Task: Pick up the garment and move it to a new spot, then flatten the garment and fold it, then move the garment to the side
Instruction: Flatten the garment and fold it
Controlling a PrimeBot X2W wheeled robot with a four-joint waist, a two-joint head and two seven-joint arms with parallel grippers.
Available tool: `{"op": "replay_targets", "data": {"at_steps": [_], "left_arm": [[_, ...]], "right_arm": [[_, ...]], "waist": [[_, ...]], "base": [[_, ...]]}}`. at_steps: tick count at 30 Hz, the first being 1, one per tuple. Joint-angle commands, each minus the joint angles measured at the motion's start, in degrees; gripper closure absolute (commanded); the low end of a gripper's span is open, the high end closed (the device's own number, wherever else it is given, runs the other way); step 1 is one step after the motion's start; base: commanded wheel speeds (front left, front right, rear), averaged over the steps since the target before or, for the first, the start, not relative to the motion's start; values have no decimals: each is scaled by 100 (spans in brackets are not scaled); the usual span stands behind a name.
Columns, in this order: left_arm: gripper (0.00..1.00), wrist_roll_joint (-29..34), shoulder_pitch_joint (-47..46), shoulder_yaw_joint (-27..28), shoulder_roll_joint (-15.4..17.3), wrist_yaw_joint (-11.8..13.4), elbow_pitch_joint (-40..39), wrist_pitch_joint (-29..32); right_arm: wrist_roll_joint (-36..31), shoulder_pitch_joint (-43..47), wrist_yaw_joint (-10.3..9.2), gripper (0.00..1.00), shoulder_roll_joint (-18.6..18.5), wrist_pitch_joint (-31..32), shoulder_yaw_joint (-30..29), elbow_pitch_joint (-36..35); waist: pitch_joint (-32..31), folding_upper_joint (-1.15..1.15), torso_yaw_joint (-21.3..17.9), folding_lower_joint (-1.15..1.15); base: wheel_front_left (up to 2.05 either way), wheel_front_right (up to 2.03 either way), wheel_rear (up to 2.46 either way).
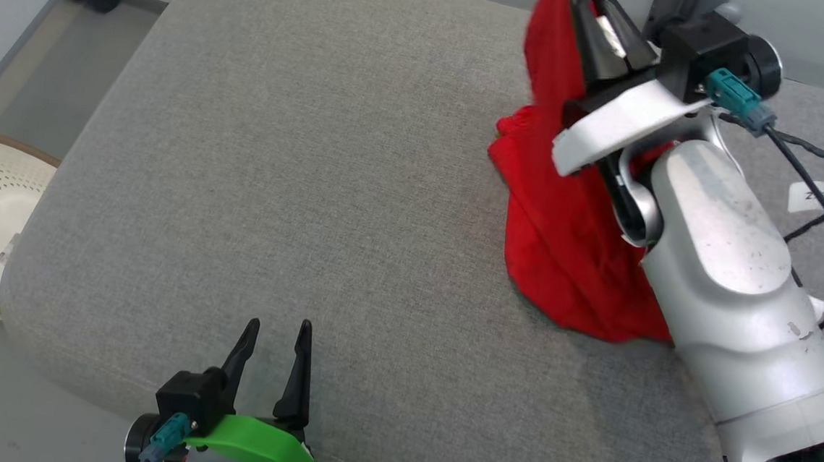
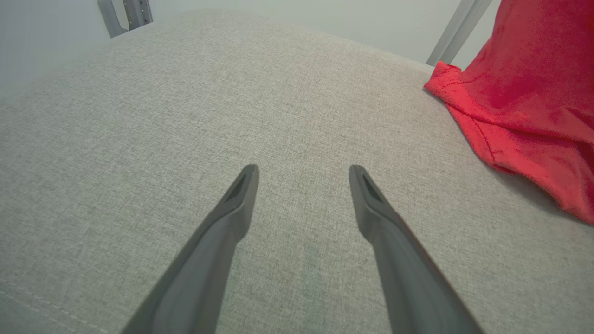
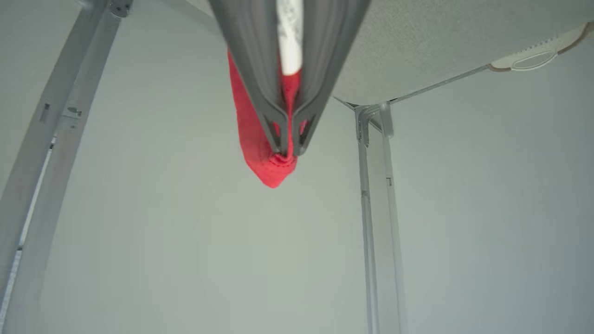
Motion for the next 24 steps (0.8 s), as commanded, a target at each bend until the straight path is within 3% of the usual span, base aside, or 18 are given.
{"op": "replay_targets", "data": {"at_steps": [1, 7, 8, 9, 11, 15, 24], "left_arm": [[0, 21, -21, 4, 14, -17, -5, -1], [0, 82, 151, 1, 14, -58, 63, -1], [0, 110, 187, 18, 14, -71, 113, -1], [0, 106, 211, 11, 13, -74, 128, -1], [0, 121, 252, 1, 14, -77, 143, -1], [0, 118, 308, 79, 13, -56, 126, -1], [0, 289, 340, 273, 14, -89, 89, -1]], "right_arm": [[126, -19, -4, 100, 77, -15, 188, -358], [673, 248, -4, 100, 259, -17, 1354, -676], [994, 480, -4, 53, 273, 46, 1885, -361], [1179, 536, -4, 0, 281, 31, 2138, -272], [1413, 603, -4, 0, 289, 21, 2522, -56], [1659, 831, -4, 0, 283, -13, 2645, 310], [1500, 1156, -5, 0, -32, -20, 1908, 164]], "waist": [[-78, 50, 123, 0], [-252, 50, 504, 0], [-307, 50, 607, 0], [-328, 50, 649, 0], [-356, 50, 702, 0], [-389, 50, 614, 0], [-534, 50, 35, 0]], "base": [[0, 0, 0], [0, 0, 0], [0, 0, 0], [0, 0, 0], [0, 0, 0], [0, 0, 0], [0, 0, 0]]}}
